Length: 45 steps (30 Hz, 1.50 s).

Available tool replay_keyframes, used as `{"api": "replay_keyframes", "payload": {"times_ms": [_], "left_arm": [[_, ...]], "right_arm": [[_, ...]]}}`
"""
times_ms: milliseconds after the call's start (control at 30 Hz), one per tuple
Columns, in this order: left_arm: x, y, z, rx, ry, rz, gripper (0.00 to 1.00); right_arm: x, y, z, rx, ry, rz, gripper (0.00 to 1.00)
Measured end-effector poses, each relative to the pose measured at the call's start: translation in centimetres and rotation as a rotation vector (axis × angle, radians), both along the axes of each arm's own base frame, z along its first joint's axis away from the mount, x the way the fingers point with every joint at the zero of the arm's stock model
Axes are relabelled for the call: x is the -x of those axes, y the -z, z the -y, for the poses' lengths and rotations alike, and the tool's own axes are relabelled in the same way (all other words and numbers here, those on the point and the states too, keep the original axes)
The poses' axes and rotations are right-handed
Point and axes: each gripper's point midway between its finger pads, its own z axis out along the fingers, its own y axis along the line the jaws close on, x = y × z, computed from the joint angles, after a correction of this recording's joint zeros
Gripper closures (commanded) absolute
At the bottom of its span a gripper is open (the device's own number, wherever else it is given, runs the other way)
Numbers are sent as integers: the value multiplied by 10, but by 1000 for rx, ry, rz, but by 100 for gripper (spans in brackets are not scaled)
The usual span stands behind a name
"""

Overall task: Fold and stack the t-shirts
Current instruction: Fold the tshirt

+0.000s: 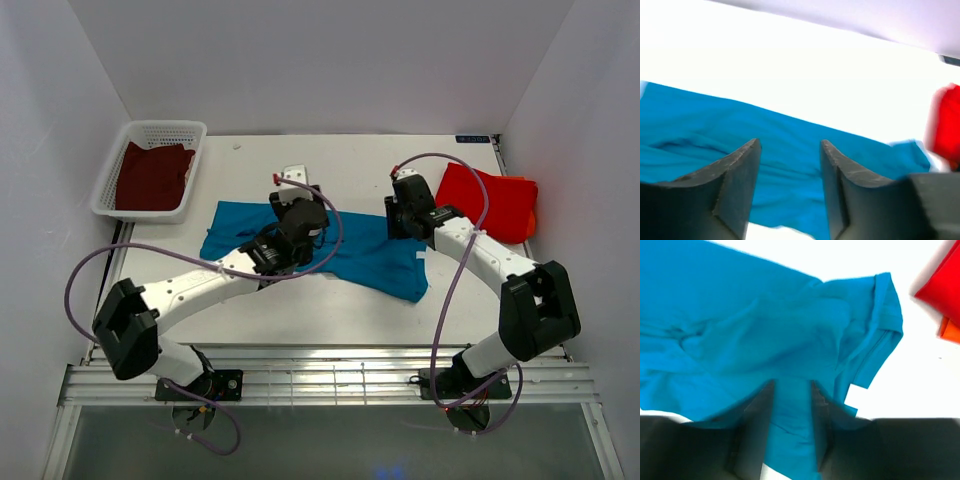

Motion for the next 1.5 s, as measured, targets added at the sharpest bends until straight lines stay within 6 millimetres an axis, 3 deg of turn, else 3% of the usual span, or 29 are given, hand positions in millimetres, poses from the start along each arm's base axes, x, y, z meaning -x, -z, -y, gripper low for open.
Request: {"api": "replay_keyframes", "payload": {"times_ms": [33,67,167,300,367,433,733,900,1300,1500], "left_arm": [[0,-7,-15,5,-42,22,84],[-3,-8,-33,2,-94,30,99],[-16,27,-94,-60,-275,-30,100],[-19,117,-173,-235,-483,-234,100],[-10,155,-197,-319,-537,-336,100],[-2,175,-208,-368,-558,-398,100],[4,193,-228,-402,-607,-460,100],[6,205,-230,-419,-593,-507,100],[5,216,-221,-434,-583,-604,100],[20,216,-213,-368,-561,-635,100]], "right_arm": [[3,3,0,3,-2,-2,83],[7,8,0,4,0,-14,90],[23,29,2,14,11,-72,92],[38,50,3,36,14,-139,92],[42,57,2,41,16,-160,92],[45,63,1,45,21,-181,92],[52,76,-1,50,35,-224,92],[55,95,-2,77,42,-286,92],[11,95,-16,131,66,-289,92],[-32,92,-14,170,91,-274,92]]}}
